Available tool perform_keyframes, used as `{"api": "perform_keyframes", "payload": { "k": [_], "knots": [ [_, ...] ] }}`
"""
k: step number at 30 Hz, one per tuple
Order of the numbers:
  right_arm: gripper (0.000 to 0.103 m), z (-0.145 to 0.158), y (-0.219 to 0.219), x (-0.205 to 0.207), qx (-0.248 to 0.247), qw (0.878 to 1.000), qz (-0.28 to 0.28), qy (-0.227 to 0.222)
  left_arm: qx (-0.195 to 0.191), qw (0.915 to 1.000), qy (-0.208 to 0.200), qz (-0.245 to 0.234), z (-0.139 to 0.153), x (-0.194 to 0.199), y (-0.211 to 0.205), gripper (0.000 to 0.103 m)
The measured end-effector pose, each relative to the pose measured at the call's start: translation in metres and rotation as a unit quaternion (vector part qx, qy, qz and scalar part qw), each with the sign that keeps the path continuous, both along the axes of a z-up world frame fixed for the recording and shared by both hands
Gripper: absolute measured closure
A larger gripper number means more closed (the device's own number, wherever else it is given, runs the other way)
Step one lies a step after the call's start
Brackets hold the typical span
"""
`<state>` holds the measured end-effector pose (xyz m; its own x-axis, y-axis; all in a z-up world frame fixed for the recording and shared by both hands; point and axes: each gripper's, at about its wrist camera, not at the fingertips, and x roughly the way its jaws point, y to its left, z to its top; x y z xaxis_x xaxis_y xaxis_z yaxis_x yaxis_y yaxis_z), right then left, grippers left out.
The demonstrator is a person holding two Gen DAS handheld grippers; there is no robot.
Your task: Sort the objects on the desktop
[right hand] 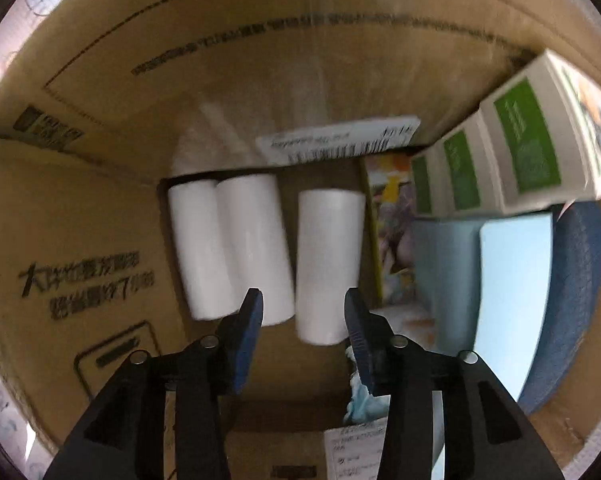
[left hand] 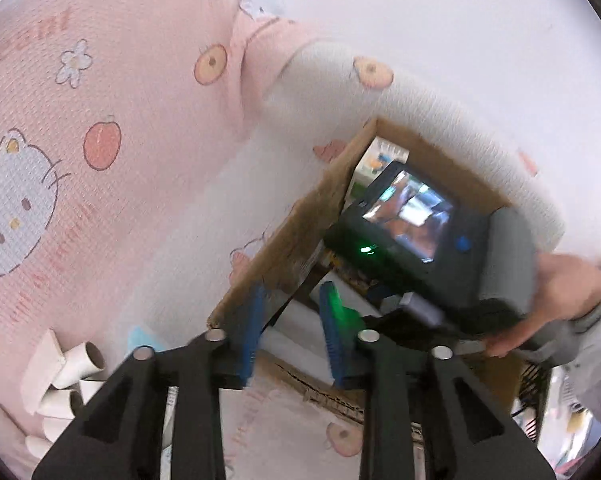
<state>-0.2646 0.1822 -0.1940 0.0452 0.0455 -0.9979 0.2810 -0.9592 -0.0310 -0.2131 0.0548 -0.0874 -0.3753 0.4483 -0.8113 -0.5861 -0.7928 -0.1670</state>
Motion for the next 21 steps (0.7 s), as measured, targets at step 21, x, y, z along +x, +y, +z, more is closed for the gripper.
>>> {"api": "perform_keyframes", "payload": {
  "k": [21],
  "knots": [
    [0.077, -0.024, -0.015, -0.011, 0.068, 0.993, 0.088, 0.034, 0.036, 0.9991, -0.018, 0.013, 0.002, -0.004, -0.017, 0.069]
  ]
}}
